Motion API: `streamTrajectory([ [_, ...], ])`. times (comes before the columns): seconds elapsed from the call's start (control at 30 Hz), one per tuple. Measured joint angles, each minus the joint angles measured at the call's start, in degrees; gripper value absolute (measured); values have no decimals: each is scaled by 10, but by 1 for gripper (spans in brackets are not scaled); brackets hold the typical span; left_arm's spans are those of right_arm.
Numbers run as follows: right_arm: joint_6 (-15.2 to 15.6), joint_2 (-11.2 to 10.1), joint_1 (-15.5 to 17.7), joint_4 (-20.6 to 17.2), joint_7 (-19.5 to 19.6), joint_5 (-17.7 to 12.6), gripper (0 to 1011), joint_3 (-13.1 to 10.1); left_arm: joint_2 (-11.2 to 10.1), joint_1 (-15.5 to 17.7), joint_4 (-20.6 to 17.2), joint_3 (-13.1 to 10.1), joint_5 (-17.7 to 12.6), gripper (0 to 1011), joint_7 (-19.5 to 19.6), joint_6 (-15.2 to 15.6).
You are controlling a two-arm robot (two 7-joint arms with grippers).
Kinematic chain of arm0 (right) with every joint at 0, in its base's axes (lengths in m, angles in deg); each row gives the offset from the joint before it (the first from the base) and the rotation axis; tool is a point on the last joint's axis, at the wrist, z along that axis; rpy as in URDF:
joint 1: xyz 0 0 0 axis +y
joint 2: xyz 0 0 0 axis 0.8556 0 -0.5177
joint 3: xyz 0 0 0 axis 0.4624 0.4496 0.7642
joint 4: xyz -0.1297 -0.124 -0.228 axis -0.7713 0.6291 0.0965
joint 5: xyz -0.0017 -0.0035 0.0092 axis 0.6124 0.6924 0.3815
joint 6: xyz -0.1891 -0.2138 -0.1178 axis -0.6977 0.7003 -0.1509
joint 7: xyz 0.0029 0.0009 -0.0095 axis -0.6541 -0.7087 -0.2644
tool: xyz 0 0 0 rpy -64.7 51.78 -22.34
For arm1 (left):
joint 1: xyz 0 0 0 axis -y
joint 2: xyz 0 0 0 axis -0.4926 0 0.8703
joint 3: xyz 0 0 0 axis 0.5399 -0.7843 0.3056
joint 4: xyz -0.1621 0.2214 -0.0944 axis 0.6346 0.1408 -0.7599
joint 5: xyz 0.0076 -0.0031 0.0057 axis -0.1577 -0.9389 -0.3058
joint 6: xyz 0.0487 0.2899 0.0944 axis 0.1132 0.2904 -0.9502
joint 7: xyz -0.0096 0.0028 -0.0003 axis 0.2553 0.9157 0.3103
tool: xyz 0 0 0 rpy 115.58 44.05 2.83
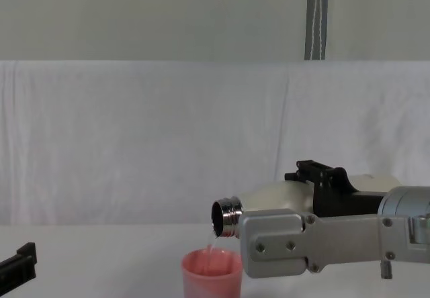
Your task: Grasp the thermos with one hand and pour water into the cup lid.
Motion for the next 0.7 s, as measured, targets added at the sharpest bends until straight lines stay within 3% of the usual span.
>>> streamTrajectory([
  [0.43, -18, 7, 14, 7, 25, -38, 951, -19, 0, 0, 0, 0, 0, 1001, 0, 0],
  [0.7, -51, 17, 32, 17, 57, -93, 950, -47, 0, 0, 0, 0, 0, 1001, 0, 0],
])
